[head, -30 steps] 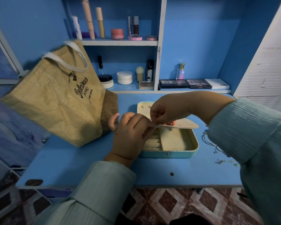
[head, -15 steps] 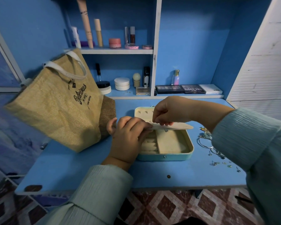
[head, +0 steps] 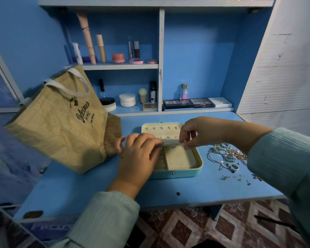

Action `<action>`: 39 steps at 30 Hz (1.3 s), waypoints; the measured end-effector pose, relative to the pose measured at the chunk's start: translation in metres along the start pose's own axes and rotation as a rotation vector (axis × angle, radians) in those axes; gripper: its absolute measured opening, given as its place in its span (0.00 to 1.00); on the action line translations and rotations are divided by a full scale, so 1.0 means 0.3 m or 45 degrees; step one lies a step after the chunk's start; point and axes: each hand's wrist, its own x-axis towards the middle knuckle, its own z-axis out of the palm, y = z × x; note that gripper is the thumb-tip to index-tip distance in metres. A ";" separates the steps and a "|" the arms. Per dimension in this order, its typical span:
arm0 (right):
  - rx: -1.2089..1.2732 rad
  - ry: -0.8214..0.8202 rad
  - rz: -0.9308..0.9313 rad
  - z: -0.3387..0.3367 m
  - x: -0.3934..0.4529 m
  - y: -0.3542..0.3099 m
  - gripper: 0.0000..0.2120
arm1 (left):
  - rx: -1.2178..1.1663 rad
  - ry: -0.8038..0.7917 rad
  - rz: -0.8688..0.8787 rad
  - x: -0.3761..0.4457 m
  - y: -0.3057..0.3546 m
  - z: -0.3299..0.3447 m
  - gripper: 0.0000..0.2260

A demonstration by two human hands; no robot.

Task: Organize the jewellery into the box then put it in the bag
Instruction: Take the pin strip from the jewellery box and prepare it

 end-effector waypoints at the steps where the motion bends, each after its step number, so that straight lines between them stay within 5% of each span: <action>1: 0.007 0.028 0.002 0.004 -0.003 0.003 0.07 | 0.001 0.001 0.005 0.003 0.007 -0.002 0.08; 15: -0.146 0.264 -0.036 0.043 -0.069 0.068 0.07 | 0.110 -0.136 0.091 0.066 0.121 0.004 0.13; 22: -0.118 0.349 -0.008 0.056 -0.091 0.086 0.06 | 0.085 -0.177 0.052 0.080 0.156 0.004 0.01; 26: -0.103 0.377 0.042 0.041 -0.124 0.118 0.04 | 0.056 -0.289 0.029 0.104 0.203 -0.001 0.07; 39: -0.121 0.145 0.447 0.041 -0.332 0.327 0.09 | -0.205 -0.399 0.296 0.147 0.411 0.121 0.01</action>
